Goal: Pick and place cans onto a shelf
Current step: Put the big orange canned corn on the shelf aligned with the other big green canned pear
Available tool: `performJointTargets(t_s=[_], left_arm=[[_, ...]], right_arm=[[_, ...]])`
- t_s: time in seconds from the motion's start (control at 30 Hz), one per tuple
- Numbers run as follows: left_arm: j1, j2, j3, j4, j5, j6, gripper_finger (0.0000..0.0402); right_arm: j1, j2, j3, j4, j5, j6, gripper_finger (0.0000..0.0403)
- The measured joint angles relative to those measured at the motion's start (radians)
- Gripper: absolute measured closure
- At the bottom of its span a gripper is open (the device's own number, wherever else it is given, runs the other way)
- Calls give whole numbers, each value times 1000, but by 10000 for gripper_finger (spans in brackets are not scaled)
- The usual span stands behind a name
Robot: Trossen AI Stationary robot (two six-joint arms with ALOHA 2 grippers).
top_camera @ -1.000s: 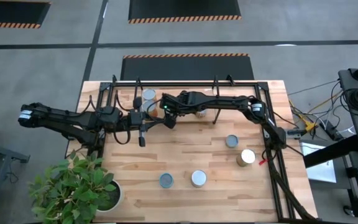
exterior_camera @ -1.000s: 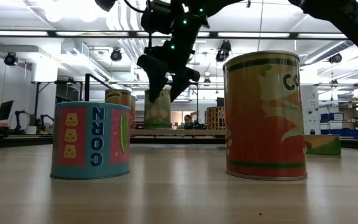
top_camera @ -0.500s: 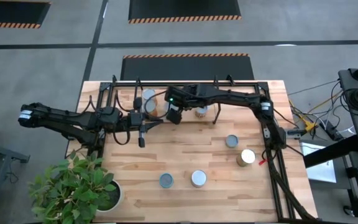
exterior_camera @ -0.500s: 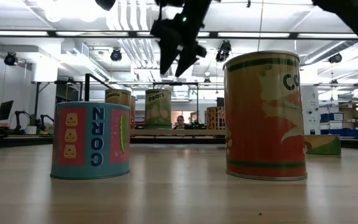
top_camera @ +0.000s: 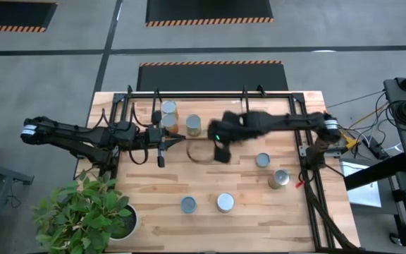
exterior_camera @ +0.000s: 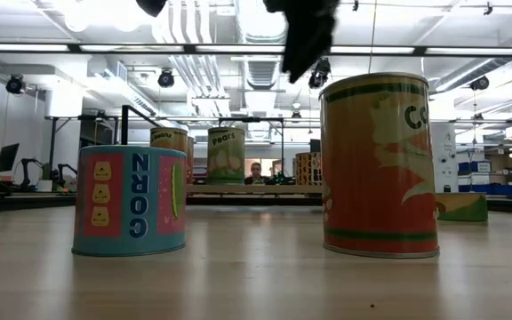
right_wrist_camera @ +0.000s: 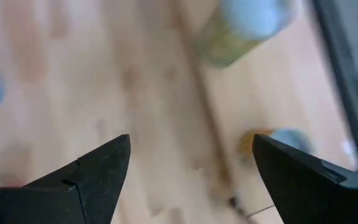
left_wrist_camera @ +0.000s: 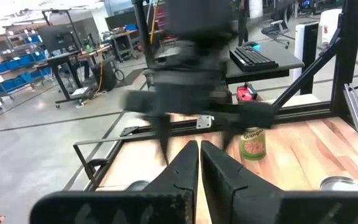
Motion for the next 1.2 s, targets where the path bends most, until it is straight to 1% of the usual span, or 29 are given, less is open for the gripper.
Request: performJointTargets(t_s=[0.07, 0.23, 0.4, 0.53, 0.67, 0.8, 0.93, 1.07, 1.2], left_arm=[[0, 0, 0, 0, 0, 0, 400], [0, 0, 0, 2, 0, -8, 400], [0, 0, 0, 5, 0, -8, 400], [0, 0, 0, 10, 0, -17, 400], [0, 0, 0, 10, 0, -29, 400], [0, 0, 0, 10, 0, -31, 400], [0, 0, 0, 10, 0, -38, 400], [0, 0, 0, 9, 0, -45, 400], [0, 0, 0, 10, 0, -49, 400]], right_arm=[[52, -56, -106, 56, -22, -1, 78], [171, -192, -355, 263, -49, 32, 78], [271, -300, -543, 434, -53, 95, 78], [343, -355, -686, 564, -52, 140, 78], [402, -383, -806, 661, -44, 216, 78], [450, -381, -917, 767, -43, 296, 78], [485, -347, -997, 900, -43, 354, 78], [509, -284, -1016, 996, -42, 355, 78], [512, -222, -1016, 1079, -41, 320, 78]])
